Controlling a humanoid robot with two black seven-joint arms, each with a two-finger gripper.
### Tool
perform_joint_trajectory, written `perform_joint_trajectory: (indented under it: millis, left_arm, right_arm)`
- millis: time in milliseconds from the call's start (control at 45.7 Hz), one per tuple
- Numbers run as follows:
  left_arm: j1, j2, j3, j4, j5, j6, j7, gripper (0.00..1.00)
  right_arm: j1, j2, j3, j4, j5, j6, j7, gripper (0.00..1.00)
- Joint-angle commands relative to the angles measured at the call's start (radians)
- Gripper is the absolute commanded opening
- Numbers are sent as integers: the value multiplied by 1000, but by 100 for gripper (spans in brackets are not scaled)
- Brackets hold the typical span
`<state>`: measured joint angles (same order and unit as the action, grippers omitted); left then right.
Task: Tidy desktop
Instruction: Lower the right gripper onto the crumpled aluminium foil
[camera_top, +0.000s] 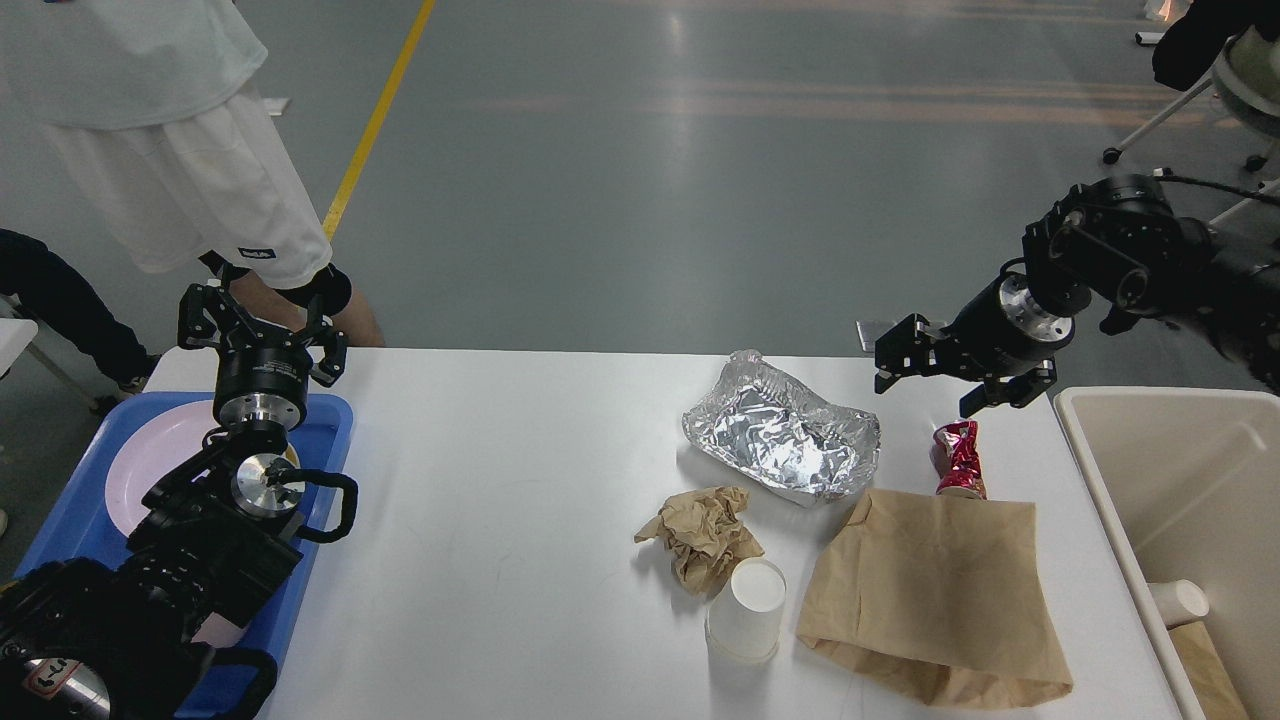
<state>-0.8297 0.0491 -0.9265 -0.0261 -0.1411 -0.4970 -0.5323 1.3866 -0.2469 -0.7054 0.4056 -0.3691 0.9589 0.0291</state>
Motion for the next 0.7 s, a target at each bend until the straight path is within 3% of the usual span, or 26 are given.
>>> perform_joint_trajectory:
  millis: [0, 263, 678]
  left_arm:
    - [1, 0, 0, 0, 0, 0, 0, 96]
    - [0, 0, 0, 0, 0, 0, 0, 96]
    - [0, 0, 0, 0, 0, 0, 0, 96]
  right_arm:
    - [-57, 75, 3, -77, 2, -19, 0, 100]
    - [-118, 123, 3, -145, 2, -49, 0, 100]
    - [-213, 121, 6, -143, 6, -221, 2, 100]
